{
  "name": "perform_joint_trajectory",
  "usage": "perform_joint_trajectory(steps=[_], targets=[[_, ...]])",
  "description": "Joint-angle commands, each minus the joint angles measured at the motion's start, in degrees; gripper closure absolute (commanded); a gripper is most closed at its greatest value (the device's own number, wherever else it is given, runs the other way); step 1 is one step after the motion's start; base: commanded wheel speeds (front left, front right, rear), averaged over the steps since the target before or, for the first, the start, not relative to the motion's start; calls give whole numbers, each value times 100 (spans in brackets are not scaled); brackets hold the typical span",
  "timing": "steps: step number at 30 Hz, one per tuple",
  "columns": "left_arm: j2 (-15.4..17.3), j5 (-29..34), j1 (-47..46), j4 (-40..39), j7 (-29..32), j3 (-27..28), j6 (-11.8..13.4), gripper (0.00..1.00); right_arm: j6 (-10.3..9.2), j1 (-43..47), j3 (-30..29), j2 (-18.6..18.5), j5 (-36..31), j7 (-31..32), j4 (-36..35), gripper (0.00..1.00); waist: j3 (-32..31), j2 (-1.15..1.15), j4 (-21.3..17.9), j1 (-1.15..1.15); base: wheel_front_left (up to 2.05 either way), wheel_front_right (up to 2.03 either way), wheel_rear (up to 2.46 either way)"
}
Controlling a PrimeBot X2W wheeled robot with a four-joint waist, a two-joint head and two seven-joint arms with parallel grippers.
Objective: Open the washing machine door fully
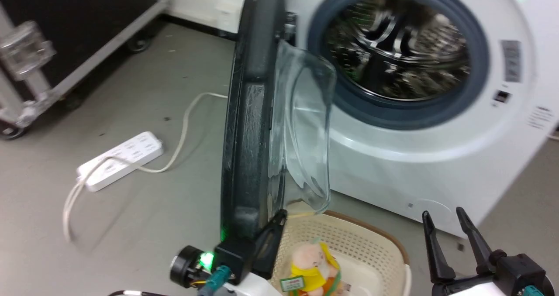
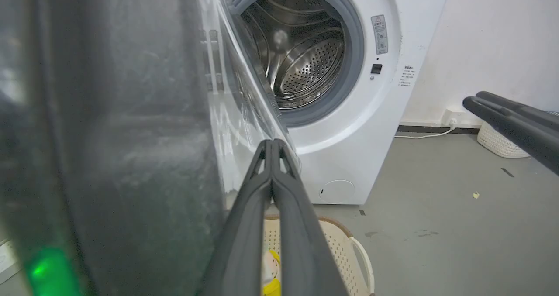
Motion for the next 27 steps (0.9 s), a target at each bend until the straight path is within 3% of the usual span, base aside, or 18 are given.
perform_joint_trajectory(steps=[1,9,14,17,27], targets=[[79,-45,84,-56,41,102,60,100,5,80,31,17,44,-24,50,0,-45,0,376,0,0,0,0],[275,-178,128,-243,-27,541,302,100,5,-44,172,17,-36,-24,159,0,143,0,511,0,0,0,0],[554,-369,11,-238,-155,1099,448,100,5,-126,244,-102,-167,-24,145,0,530,0,475,0,0,0,0],[768,-695,-211,-90,-361,1772,568,100,5,-235,266,-279,-250,70,43,0,957,0,287,0,0,0,0],[1532,-1260,-1039,674,-537,2925,463,100,5,-485,256,-551,-327,368,-325,0,1767,0,2,0,0,0,0]])
